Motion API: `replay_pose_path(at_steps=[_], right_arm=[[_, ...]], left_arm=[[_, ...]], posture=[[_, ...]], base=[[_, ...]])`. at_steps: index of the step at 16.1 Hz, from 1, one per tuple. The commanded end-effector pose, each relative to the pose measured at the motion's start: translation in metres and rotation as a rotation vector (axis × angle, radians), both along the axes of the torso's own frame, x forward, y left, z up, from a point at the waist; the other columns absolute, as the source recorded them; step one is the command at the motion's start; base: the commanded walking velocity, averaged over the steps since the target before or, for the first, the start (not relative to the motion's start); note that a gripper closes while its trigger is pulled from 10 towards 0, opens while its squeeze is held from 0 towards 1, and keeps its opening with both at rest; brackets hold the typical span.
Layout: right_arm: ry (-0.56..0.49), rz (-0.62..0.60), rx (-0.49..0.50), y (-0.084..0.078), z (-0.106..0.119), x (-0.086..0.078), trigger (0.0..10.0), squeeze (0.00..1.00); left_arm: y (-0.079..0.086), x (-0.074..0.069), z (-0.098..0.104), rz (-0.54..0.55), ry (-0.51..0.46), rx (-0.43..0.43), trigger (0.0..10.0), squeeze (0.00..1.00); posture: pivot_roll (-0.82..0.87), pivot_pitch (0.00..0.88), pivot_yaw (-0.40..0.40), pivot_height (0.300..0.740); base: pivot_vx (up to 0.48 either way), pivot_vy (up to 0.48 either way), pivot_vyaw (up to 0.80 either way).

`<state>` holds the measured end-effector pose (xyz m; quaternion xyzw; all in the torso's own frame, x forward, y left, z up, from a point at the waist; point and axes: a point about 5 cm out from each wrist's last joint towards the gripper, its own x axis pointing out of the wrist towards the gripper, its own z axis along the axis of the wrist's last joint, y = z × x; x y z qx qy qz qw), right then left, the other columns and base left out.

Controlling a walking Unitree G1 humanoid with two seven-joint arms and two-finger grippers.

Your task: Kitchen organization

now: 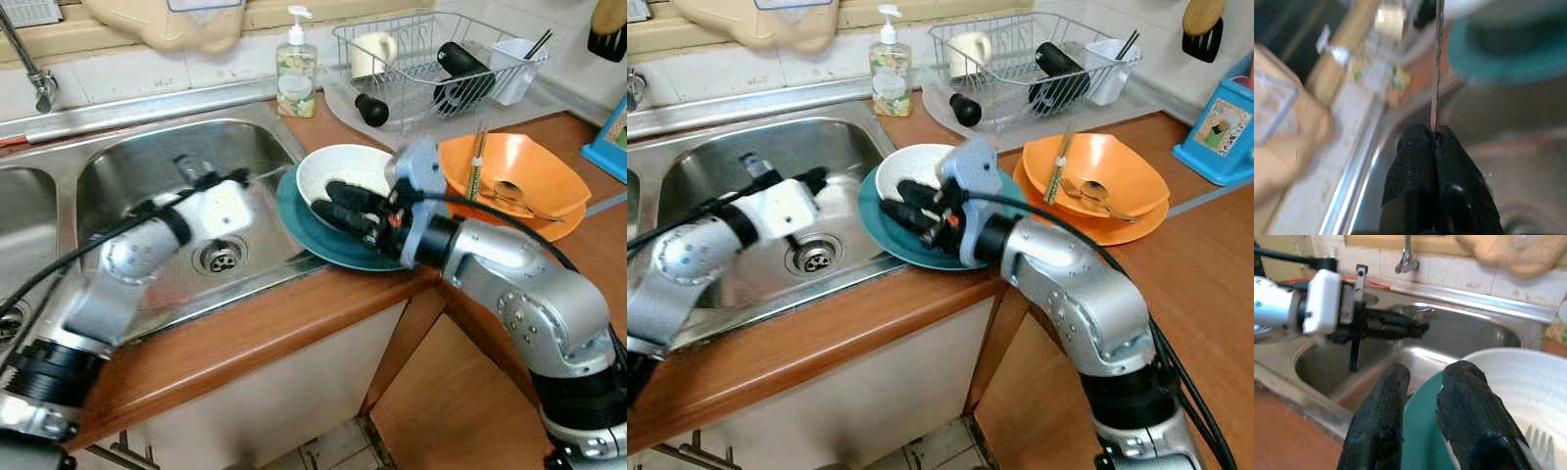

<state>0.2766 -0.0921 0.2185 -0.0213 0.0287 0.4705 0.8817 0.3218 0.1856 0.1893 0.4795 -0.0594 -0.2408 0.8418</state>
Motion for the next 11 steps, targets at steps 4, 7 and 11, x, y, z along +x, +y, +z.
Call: replay_pose_path(at_steps=[4, 7, 11], right_arm=[[-0.045, 0.075, -0.054, 0.001, 0.002, -0.013, 10.0, 0.0], [-0.049, 0.081, -0.068, 0.001, 0.002, -0.015, 10.0, 0.0], [-0.059, 0.076, -0.087, -0.001, 0.003, -0.014, 10.0, 0.0]], left_arm=[[0.033, 0.025, -0.024, 0.212, 0.145, 0.085, 2.2, 0.0], [0.043, 0.028, -0.049, 0.278, 0.355, 0.139, 10.0, 0.0], [0.043, 0.026, -0.073, 0.274, 0.54, 0.124, 10.0, 1.0]], posture=[[-0.12, 0.0, 0.02, 0.74], [-0.12, 0.0, 0.021, 0.74], [-0.13, 0.0, 0.021, 0.74]], base=[[0.0, 0.0, 0.0], [0.0, 0.0, 0.0], [0.0, 0.0, 0.0]])
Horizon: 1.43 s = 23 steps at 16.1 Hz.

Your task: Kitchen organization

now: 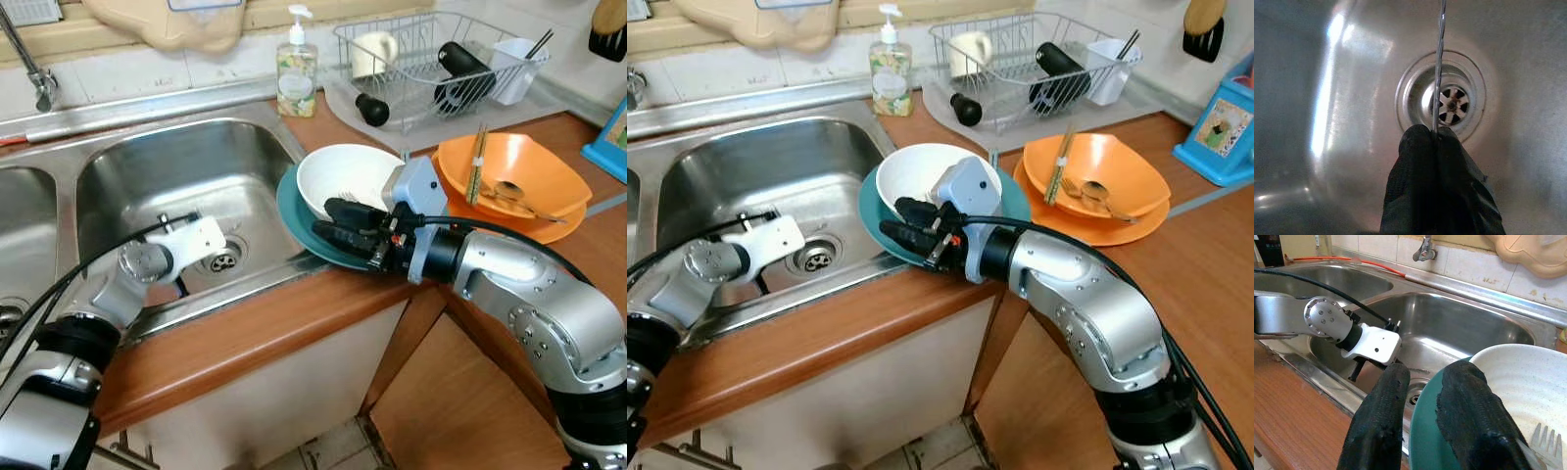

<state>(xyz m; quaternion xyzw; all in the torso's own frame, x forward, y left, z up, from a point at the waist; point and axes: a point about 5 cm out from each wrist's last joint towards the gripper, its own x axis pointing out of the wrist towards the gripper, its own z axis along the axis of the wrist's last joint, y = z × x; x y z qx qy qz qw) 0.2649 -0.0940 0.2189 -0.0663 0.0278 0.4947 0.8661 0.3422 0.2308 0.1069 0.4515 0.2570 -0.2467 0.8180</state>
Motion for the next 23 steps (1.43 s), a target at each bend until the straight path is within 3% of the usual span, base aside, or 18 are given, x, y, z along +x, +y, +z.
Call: replay_pose_path(at_steps=[1, 6, 8, 9, 10, 11, 13, 17, 18, 19, 21, 22, 23], right_arm=[[-0.02, 0.012, -0.012, 0.0, 0.003, -0.002, 10.0, 0.0], [-0.031, -0.045, 0.013, -0.006, 0.008, 0.002, 10.0, 0.0], [-0.069, -0.167, 0.074, -0.026, 0.02, 0.014, 10.0, 0.0], [-0.081, -0.217, 0.089, -0.035, 0.022, 0.017, 10.0, 0.0], [-0.081, -0.248, 0.094, -0.042, 0.022, 0.019, 10.0, 0.56], [-0.077, -0.285, 0.103, -0.051, 0.021, 0.021, 10.0, 1.0], [-0.071, -0.347, 0.132, -0.064, 0.02, 0.022, 10.0, 1.0], [-0.054, -0.363, 0.169, -0.075, 0.012, 0.015, 10.0, 1.0], [-0.052, -0.37, 0.18, -0.077, 0.011, 0.015, 10.0, 1.0], [-0.047, -0.373, 0.189, -0.079, 0.009, 0.014, 10.0, 1.0], [-0.039, -0.346, 0.186, -0.078, 0.006, 0.01, 10.0, 1.0], [-0.038, -0.33, 0.176, -0.076, 0.005, 0.007, 10.0, 1.0], [-0.035, -0.321, 0.168, -0.075, 0.004, 0.005, 10.0, 1.0]], left_arm=[[-0.003, 0.006, 0.009, -0.004, -0.007, -0.024, 10.0, 1.0], [-0.004, 0.003, 0.003, 0.013, 0.019, -0.067, 10.0, 1.0], [-0.004, 0.005, 0.01, 0.046, -0.076, -0.146, 10.0, 1.0], [-0.004, 0.006, 0.016, 0.064, -0.135, -0.213, 10.0, 0.13], [-0.006, 0.006, 0.021, 0.08, -0.183, -0.276, 10.0, 0.0], [-0.008, 0.005, 0.029, 0.078, -0.239, -0.353, 10.0, 0.0], [-0.015, -0.003, 0.041, 0.053, -0.316, -0.55, 10.0, 0.0], [-0.031, -0.033, 0.057, -0.107, -0.279, -0.814, 10.0, 0.0], [-0.035, -0.04, 0.06, -0.137, -0.267, -0.854, 10.0, 0.87], [-0.039, -0.048, 0.063, -0.168, -0.246, -0.887, 10.0, 1.0], [-0.043, -0.058, 0.067, -0.208, -0.237, -0.905, 10.0, 1.0], [-0.046, -0.064, 0.07, -0.23, -0.231, -0.911, 10.0, 0.78], [-0.048, -0.068, 0.071, -0.246, -0.217, -0.92, 10.0, 0.16]], posture=[[-0.13, 0.0, 0.024, 0.74], [-0.13, 0.0, 0.021, 0.74], [-0.14, 0.0, 0.023, 0.74], [-0.13, 0.0, 0.022, 0.74], [-0.13, 0.0, 0.022, 0.74], [-0.13, 0.0, 0.023, 0.74], [-0.13, 0.0, 0.021, 0.74], [-0.13, 0.0, 0.022, 0.74], [-0.13, 0.0, 0.022, 0.74], [-0.13, 0.0, 0.023, 0.74], [-0.13, 0.0, 0.023, 0.74], [-0.13, 0.0, 0.022, 0.74], [-0.13, 0.0, 0.022, 0.74]], base=[[0.0, 0.0, 0.0], [0.0, 0.0, 0.0], [0.0, 0.0, 0.0], [0.0, 0.0, 0.0], [0.0, 0.0, 0.0], [0.0, 0.0, 0.0], [0.0, 0.0, 0.0], [0.0, 0.0, 0.0], [0.0, 0.0, 0.0], [0.0, 0.0, 0.0], [0.0, 0.0, 0.0], [0.0, 0.0, 0.0], [0.0, 0.0, 0.0]])
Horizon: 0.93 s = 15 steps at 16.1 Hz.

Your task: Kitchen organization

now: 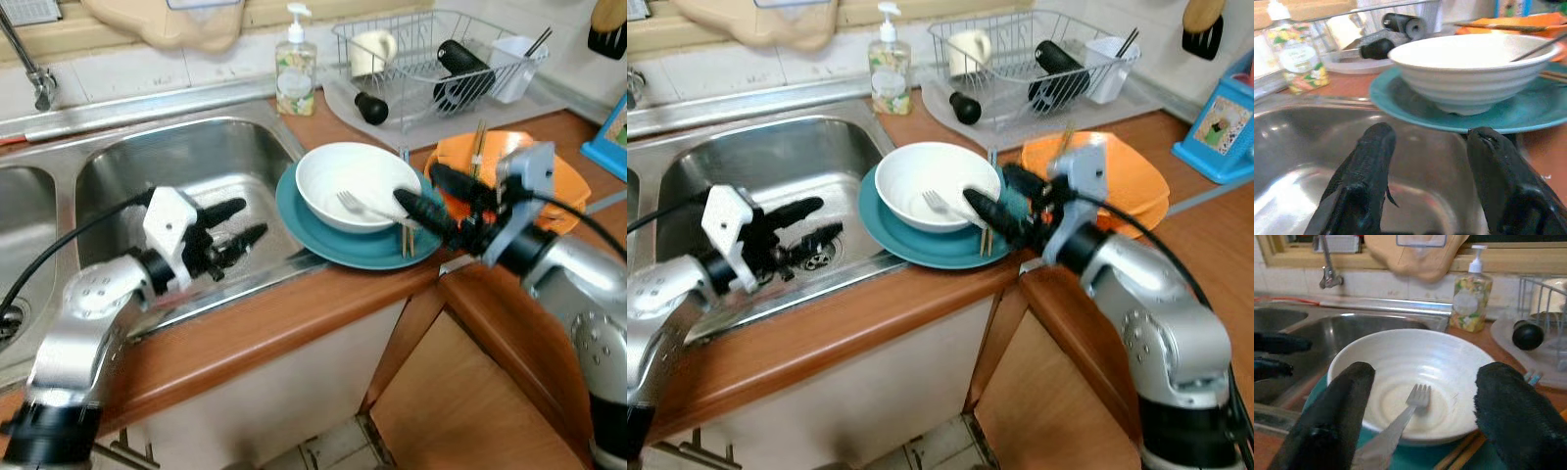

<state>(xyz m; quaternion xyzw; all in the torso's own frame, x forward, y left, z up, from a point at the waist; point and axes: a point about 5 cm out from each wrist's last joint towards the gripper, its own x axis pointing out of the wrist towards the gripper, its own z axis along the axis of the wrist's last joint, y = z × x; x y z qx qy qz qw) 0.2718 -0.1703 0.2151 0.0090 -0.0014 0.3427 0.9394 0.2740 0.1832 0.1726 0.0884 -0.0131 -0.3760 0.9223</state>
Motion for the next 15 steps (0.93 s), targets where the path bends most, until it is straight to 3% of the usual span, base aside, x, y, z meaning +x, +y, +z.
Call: replay_pose_path(at_steps=[1, 3, 4, 6, 7, 15], right_arm=[[-0.016, 0.036, -0.034, 0.005, 0.001, -0.005, 10.0, 0.0], [0.023, 0.024, -0.056, 0.008, -0.009, -0.003, 10.0, 0.0], [0.048, 0.004, -0.06, 0.01, -0.014, 0.001, 5.3, 0.0], [0.059, 0.009, -0.051, 0.012, -0.016, 0.002, 0.7, 0.0], [0.067, 0.018, -0.046, 0.014, -0.019, 0.002, 0.0, 0.0], [0.084, 0.04, -0.045, 0.018, -0.024, 0.005, 0.0, 0.0]], left_arm=[[-0.006, -0.007, 0.006, -0.043, -0.001, -0.009, 10.0, 0.0], [-0.011, -0.01, 0.006, -0.052, 0.011, -0.024, 10.0, 0.0], [-0.014, -0.011, 0.005, -0.062, 0.023, -0.026, 10.0, 0.0], [-0.016, -0.012, 0.005, -0.075, 0.034, -0.029, 10.0, 0.0], [-0.017, -0.013, 0.005, -0.08, 0.041, -0.027, 10.0, 0.0], [-0.021, -0.014, 0.005, -0.089, 0.071, -0.02, 10.0, 0.0]], posture=[[-0.13, 0.0, 0.021, 0.74], [-0.12, 0.0, 0.017, 0.74], [-0.12, 0.0, 0.016, 0.74], [-0.12, 0.0, 0.017, 0.74], [-0.12, 0.0, 0.016, 0.74], [-0.12, 0.0, 0.012, 0.74]], base=[[0.0, 0.0, 0.0], [0.0, 0.0, 0.0], [0.0, 0.0, 0.0], [0.0, 0.0, 0.0], [0.0, 0.0, 0.0], [0.0, 0.0, 0.0]])
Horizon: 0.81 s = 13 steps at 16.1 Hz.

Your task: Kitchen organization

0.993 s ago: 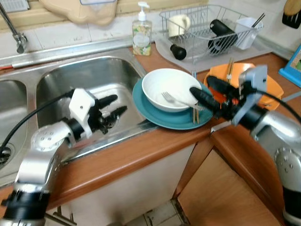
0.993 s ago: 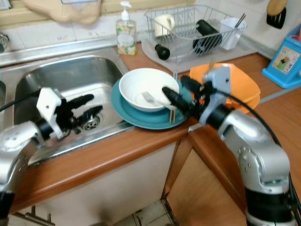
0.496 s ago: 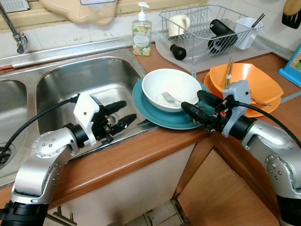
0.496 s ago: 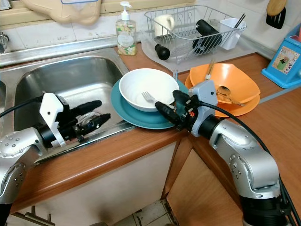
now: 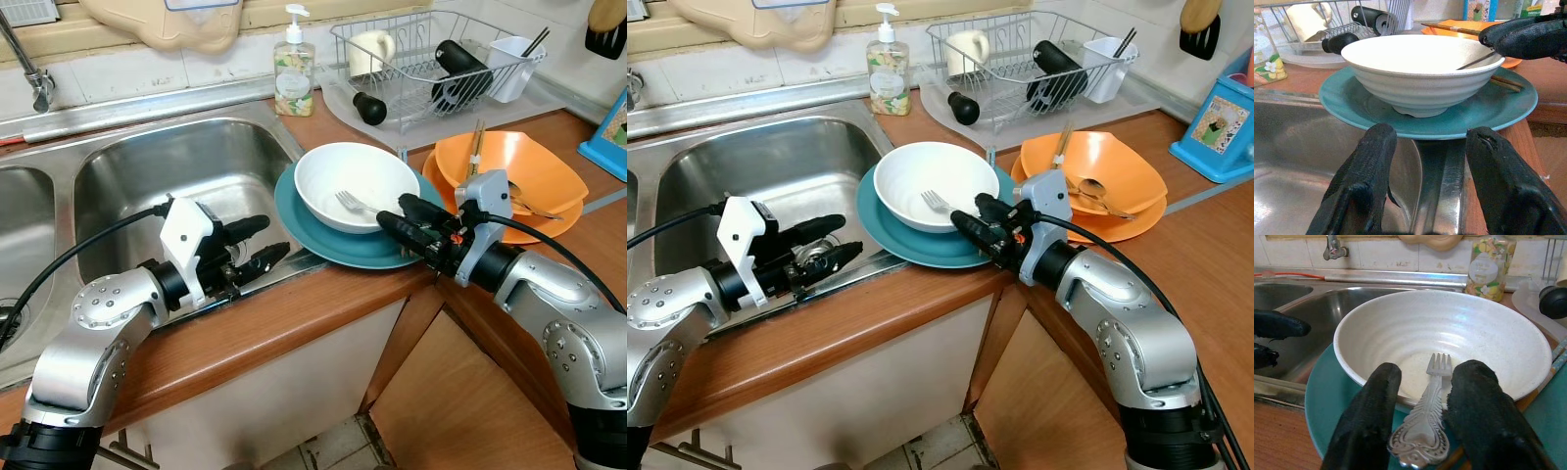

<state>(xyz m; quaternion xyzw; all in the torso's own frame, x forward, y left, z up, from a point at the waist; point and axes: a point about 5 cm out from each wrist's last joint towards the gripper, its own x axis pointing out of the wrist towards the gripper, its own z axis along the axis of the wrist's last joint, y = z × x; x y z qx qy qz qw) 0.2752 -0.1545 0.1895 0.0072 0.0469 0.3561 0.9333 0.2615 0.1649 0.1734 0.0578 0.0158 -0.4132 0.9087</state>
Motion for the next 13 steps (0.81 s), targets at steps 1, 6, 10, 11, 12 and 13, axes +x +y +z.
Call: replay_pose_path(at_steps=[1, 6, 10, 11, 12, 13], right_arm=[[-0.005, 0.013, -0.01, 0.002, 0.002, 0.001, 0.0, 0.0], [-0.015, 0.011, -0.01, 0.002, 0.003, 0.003, 0.0, 0.0], [-0.062, 0.008, 0.003, 0.001, 0.017, 0.006, 0.0, 0.0], [-0.084, 0.014, 0.007, 0.002, 0.023, 0.007, 0.0, 0.0], [-0.104, 0.017, 0.011, 0.003, 0.029, 0.007, 0.0, 0.0], [-0.114, 0.021, 0.015, 0.004, 0.032, 0.008, 0.0, 0.0]], left_arm=[[-0.002, -0.002, 0.004, -0.016, -0.011, 0.012, 10.0, 0.0], [-0.003, 0.0, 0.005, -0.017, -0.022, 0.025, 10.0, 0.0], [-0.004, 0.007, 0.016, 0.006, -0.098, 0.062, 10.0, 0.0], [-0.004, 0.011, 0.021, 0.016, -0.137, 0.084, 10.0, 0.0], [-0.005, 0.014, 0.026, 0.024, -0.179, 0.103, 10.0, 0.0], [-0.006, 0.016, 0.029, 0.027, -0.204, 0.121, 10.0, 0.0]], posture=[[-0.12, 0.0, 0.012, 0.74], [-0.12, 0.0, 0.015, 0.74], [-0.12, 0.0, 0.016, 0.74], [-0.12, 0.0, 0.017, 0.74], [-0.12, 0.0, 0.017, 0.74], [-0.12, 0.0, 0.02, 0.74]], base=[[0.0, 0.0, 0.0], [0.0, 0.0, 0.0], [0.0, 0.0, 0.0], [0.0, 0.0, 0.0], [0.0, 0.0, 0.0], [0.0, 0.0, 0.0]])
